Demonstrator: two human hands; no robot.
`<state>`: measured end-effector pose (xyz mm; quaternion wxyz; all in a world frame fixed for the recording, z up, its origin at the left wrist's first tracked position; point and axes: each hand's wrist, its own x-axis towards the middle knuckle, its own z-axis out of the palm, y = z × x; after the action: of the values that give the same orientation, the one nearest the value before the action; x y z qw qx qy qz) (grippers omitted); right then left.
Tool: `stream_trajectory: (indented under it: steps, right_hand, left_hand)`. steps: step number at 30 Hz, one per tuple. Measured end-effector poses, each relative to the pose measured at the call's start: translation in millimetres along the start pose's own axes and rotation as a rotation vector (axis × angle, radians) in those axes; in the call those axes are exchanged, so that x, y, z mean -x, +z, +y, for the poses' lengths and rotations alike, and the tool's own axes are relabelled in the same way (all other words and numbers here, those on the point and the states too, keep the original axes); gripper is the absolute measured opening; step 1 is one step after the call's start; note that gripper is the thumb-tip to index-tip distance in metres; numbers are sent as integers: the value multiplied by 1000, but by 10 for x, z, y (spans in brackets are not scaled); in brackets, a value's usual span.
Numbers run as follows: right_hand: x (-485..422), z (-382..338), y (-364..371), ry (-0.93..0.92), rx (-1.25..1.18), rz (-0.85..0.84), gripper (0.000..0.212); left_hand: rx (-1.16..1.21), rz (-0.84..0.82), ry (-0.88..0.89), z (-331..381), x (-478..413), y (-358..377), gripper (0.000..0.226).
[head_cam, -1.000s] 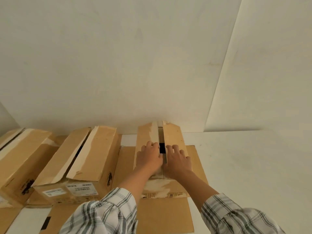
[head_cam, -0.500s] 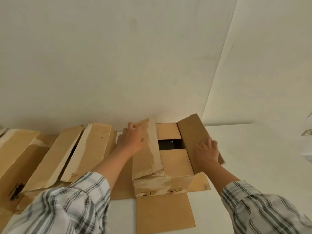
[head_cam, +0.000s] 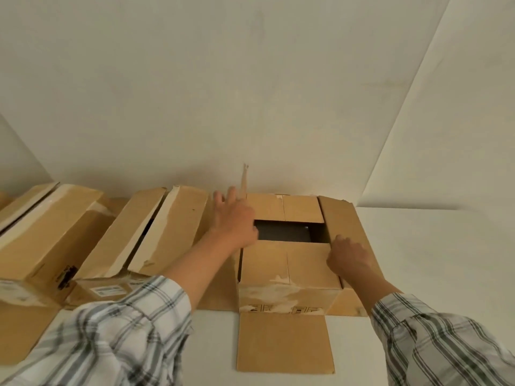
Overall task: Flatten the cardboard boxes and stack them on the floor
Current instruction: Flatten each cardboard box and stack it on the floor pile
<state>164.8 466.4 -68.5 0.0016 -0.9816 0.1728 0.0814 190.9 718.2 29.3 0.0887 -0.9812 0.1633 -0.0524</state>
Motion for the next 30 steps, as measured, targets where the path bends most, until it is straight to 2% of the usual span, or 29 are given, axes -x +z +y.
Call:
stream_trajectory:
  steps: [2, 4, 7, 12, 15, 18, 21, 24, 25, 27, 30]
  right_hand:
    - [-22, 32, 37, -13, -9, 9, 28]
    - [-42, 47, 74, -39, -20, 16, 32]
    - [-69, 44, 108, -58, -3, -2, 51]
    - [-108, 135, 112, -111, -13, -45, 66]
    - [-117, 151, 81, -118, -39, -113, 62]
    - [-145, 140, 19, -106, -59, -191, 50]
    - [-210, 172, -164, -102, -303, -265, 44]
    - [-275, 257, -508, 83, -788, -349, 52]
    - [-265, 309, -618, 130, -869, -409, 52]
    - [-232, 437, -760, 129, -865, -538, 50]
    - [-154, 554, -754, 22, -687, -687, 53]
  left_hand:
    - [7, -111, -98, -194, 39, 39, 12]
    - [51, -236, -143, -290, 89, 205, 21]
    - [166, -375, -186, -197, 176, 498, 35]
    - [392, -411, -259, 168, 209, 809, 55]
    - [587, -493, -351, 272, 155, 855, 61]
    - [896, -523, -474, 259, 106, 785, 59]
    - [1189, -569, -675, 164, 50, 728, 70]
    - [1413, -536, -813, 33, 30, 691, 66]
    - [1440, -525, -832, -11, 38, 683, 61]
    - [1435, -534, -812, -78, 50, 685, 57]
    - [1234, -636, -680, -73, 92, 720, 73]
